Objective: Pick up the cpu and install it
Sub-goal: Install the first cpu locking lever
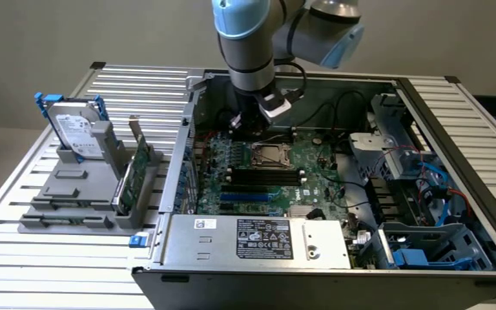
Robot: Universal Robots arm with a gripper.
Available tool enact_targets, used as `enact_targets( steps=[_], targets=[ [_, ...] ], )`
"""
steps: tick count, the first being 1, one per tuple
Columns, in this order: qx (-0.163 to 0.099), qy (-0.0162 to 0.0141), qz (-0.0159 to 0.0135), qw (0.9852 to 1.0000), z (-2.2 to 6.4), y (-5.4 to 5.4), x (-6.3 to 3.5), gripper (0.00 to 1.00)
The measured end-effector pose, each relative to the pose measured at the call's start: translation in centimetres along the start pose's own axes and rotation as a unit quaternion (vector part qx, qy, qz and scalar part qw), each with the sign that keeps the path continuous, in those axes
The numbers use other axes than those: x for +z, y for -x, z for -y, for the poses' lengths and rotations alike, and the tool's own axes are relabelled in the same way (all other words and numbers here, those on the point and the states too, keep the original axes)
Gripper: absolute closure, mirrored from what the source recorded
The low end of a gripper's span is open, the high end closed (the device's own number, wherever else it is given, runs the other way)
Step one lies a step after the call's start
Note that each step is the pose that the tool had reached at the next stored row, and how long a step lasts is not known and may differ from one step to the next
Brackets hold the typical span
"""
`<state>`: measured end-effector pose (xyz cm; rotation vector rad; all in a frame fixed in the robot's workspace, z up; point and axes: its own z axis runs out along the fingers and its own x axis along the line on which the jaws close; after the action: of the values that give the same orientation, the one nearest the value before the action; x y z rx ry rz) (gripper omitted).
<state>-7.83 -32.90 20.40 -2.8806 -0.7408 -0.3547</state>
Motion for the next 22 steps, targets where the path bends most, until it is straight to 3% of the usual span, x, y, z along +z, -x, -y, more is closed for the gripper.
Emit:
enact_targets(
  steps=[13,22],
  targets=[
    [-0.013,0.0014,0.0035,0.9999,-0.26,-0.35,0.33,0.89],
    [-0.016,0.0018,0.0029,0.9999,-0.53,-0.78,0.59,0.89]
  ],
)
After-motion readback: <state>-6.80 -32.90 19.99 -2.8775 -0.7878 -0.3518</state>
